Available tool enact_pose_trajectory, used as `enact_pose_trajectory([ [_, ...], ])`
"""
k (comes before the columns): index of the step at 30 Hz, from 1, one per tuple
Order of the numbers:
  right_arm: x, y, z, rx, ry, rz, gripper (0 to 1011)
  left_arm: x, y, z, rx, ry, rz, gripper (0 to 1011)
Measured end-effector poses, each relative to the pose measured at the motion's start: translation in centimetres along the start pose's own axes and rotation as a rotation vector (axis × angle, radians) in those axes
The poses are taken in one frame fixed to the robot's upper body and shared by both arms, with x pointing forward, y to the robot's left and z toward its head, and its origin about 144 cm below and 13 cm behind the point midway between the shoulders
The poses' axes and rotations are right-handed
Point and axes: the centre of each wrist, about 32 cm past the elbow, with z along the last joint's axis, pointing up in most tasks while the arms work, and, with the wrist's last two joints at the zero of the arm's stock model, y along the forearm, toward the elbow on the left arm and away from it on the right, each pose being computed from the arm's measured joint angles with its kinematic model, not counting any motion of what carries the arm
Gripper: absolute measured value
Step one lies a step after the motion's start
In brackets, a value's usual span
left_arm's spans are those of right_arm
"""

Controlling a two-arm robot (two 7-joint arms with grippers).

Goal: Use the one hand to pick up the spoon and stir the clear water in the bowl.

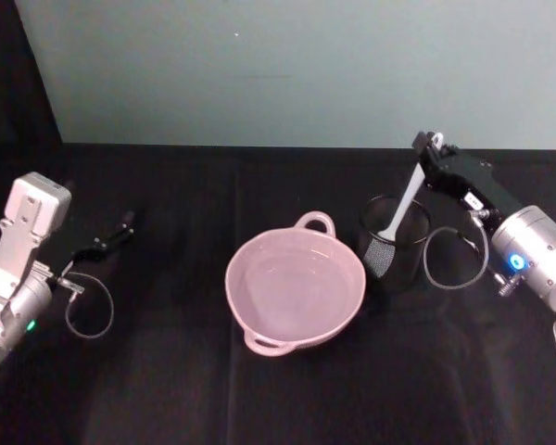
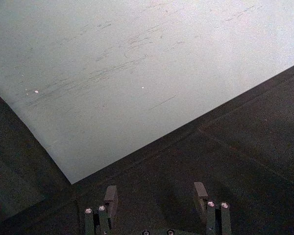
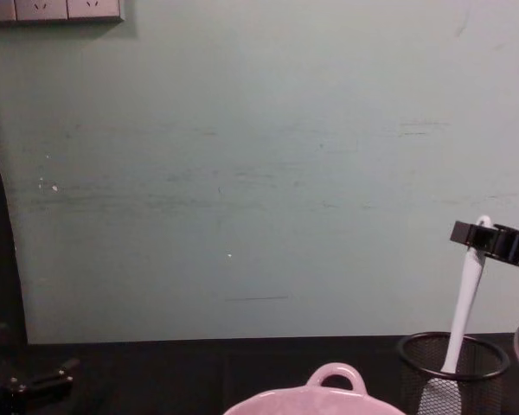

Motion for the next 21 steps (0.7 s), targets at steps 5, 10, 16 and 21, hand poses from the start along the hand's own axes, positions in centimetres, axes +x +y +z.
enact_pose_trajectory([
  [5, 0.3, -0.2, -0.4, -0.008, 0.032, -0.005, 110, 0.0, 0.0, 0.0, 0.000, 0.000, 0.000, 1011],
  [10, 0.6, -0.5, -0.9, -0.020, 0.066, -0.022, 241, 0.0, 0.0, 0.0, 0.000, 0.000, 0.000, 1011],
  [16, 0.9, -0.9, -0.9, -0.053, 0.070, -0.051, 394, 0.0, 0.0, 0.0, 0.000, 0.000, 0.000, 1011],
  [21, 1.1, -1.2, -0.5, -0.082, 0.032, -0.073, 582, 0.0, 0.0, 0.0, 0.000, 0.000, 0.000, 1011],
])
